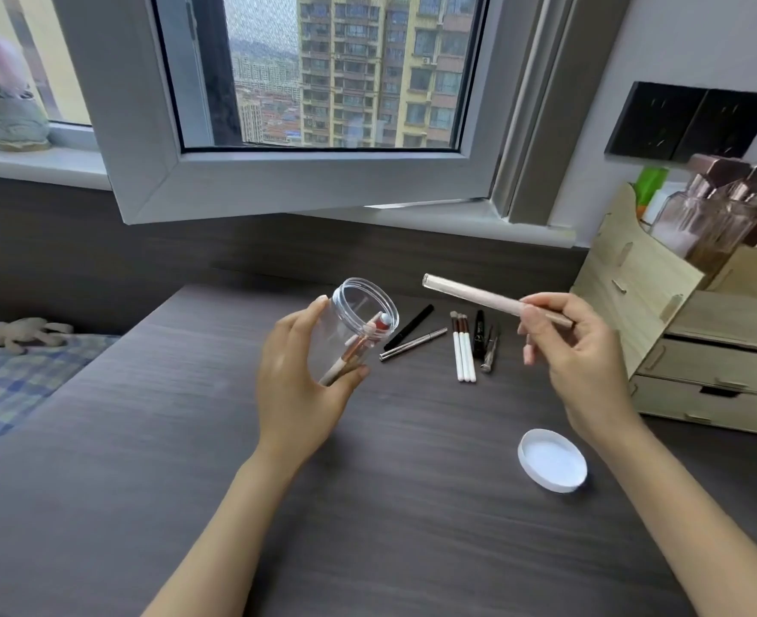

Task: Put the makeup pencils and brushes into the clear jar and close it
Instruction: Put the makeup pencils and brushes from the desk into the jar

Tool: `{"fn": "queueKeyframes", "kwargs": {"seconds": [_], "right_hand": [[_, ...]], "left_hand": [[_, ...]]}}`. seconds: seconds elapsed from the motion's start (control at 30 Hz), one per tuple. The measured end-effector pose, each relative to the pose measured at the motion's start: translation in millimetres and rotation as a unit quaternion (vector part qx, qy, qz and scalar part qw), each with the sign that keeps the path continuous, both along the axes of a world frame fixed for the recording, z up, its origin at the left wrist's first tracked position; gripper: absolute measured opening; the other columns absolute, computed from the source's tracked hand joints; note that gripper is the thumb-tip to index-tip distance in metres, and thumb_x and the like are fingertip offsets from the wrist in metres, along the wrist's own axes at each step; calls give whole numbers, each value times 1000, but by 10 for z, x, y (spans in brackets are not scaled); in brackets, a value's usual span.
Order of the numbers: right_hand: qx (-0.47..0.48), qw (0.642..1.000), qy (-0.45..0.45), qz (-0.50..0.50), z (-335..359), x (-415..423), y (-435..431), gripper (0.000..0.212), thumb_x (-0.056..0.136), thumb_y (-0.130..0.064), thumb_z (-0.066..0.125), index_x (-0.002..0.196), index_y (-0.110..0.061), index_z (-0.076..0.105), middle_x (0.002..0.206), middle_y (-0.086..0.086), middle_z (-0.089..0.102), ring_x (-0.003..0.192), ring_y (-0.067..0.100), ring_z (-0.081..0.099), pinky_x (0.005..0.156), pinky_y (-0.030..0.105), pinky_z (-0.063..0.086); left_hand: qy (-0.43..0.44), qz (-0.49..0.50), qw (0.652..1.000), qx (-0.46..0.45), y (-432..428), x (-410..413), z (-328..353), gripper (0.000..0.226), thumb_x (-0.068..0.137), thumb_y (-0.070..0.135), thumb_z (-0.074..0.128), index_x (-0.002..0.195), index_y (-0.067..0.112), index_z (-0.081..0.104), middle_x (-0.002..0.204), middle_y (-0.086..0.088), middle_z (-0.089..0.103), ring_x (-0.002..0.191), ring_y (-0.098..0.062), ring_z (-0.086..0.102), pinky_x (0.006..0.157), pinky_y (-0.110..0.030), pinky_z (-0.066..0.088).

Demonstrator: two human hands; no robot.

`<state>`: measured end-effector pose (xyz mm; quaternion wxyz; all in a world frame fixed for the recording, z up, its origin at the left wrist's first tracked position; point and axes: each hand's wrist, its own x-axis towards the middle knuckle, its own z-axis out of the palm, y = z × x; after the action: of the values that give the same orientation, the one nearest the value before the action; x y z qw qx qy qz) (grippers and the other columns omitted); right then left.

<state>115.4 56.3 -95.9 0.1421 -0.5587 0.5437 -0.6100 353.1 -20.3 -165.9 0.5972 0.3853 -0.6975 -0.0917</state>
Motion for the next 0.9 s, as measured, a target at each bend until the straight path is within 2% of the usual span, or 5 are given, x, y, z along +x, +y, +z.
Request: {"fn": "queueKeyframes", "kwargs": {"seconds": [0.4, 0.57, 0.67, 0.77, 0.9], "right_hand": [[22, 985, 166, 51, -36, 623, 182, 13, 79, -20, 65, 92, -21, 66, 82, -6, 64, 69, 2, 53, 65, 16, 43], [-40, 949, 305, 65, -148, 705, 65, 28, 89, -24, 47, 99, -11, 70, 80, -2, 65, 84, 14, 54, 75, 23, 44], [-40, 969, 219, 107, -132, 614, -50, 27, 94, -20, 46, 100, -12, 71, 85, -14, 64, 87, 15, 55, 78, 16, 41], [-5, 999, 45, -11, -193, 331, -340, 21, 94, -12, 49, 92, -15, 70, 84, 1, 70, 69, 18, 62, 67, 25, 47], [207, 930, 159, -260, -458, -279, -878, 23, 90, -23, 53, 106, -10, 64, 105, 12, 71, 96, 30, 64, 80, 35, 48]], "left_hand": [[-128, -82, 985, -83, 172, -123, -28, 68, 71, 39, 70, 130, 17, 45, 126, 5, 46, 113, -15, 48, 101, -5, 25], [-122, -73, 987, -75, 117, -79, -43, 69, 70, 38, 72, 130, 17, 45, 125, 5, 47, 114, -15, 48, 101, -6, 26], [-107, -55, 991, -58, 56, -54, -49, 75, 65, 32, 80, 130, 16, 46, 123, 7, 51, 112, -16, 49, 99, -4, 27], [-60, -21, 998, -24, -2, -34, -36, 80, 60, 22, 82, 130, 19, 45, 120, 5, 50, 111, -15, 49, 96, -2, 27], [4, 4, 1000, 14, -73, 17, -51, 80, 61, 20, 84, 131, 24, 44, 119, 13, 46, 108, -17, 51, 96, -24, 44]]}}
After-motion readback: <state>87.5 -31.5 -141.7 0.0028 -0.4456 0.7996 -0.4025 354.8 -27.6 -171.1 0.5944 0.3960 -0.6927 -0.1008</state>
